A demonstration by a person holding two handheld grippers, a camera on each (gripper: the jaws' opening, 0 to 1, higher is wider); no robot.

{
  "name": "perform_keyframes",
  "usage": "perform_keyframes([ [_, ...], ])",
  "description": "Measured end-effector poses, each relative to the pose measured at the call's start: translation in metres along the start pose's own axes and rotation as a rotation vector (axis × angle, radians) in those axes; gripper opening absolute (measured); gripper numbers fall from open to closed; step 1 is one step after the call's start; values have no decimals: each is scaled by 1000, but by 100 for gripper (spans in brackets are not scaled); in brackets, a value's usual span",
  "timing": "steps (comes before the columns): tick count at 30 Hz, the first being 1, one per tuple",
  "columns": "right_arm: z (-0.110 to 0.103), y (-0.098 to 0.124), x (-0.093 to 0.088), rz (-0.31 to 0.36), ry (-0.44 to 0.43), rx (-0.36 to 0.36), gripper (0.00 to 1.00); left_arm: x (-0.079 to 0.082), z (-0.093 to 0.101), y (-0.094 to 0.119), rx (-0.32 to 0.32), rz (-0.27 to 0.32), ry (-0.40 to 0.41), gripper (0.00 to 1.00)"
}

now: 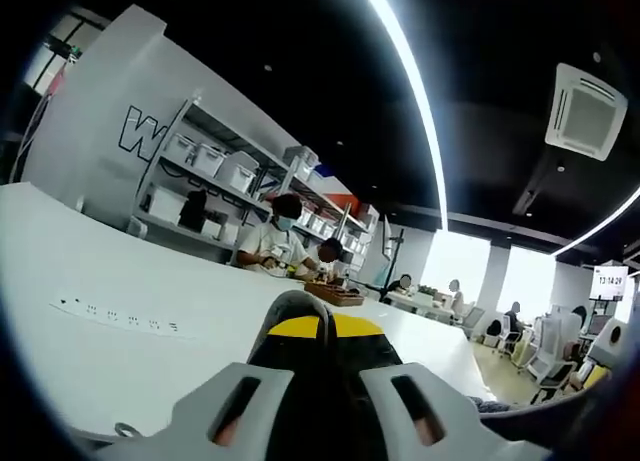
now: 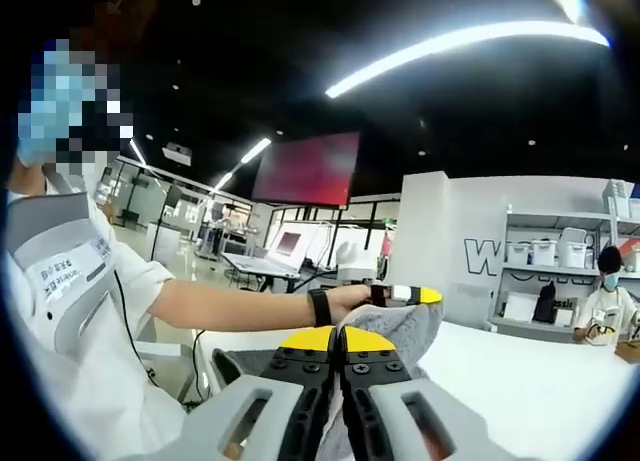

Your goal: Open the folded towel by lifting each exposed corner and separating the folded layers until the towel lies flat within the target outline without major curled edges

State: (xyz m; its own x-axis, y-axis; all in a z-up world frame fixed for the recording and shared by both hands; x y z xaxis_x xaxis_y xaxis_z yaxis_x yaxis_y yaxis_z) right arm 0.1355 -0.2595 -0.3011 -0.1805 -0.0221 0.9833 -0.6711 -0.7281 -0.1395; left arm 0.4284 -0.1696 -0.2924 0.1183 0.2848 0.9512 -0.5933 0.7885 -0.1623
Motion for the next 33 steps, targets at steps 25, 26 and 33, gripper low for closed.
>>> perform_keyframes([
  [25,4,20,-7,-85,83,-60,0,-11,37,-24,-56,9,-23,0],
  [26,5,22,-6,-85,78,-61,0,-11,37,-26,-59,12,-16,0],
  [33,13,28,-8,-84,68,-77,0,-17,39,-29,-59,12,-28,0],
])
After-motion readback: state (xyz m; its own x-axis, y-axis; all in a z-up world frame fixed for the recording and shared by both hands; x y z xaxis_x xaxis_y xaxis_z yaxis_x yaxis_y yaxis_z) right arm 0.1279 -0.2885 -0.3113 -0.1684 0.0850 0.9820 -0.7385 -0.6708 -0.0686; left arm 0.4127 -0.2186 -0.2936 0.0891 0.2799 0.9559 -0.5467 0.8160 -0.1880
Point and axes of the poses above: the point that each gripper's makers call its tool centre point, and the gripper's own axes: y roughly backward along the fingers, z roughly to its right, x roughly out of its top, the point moved 4 cm from there along y, roughly backward along the fingers, and after that the axes turned 6 degrees about -y, right-handed, at the moved point
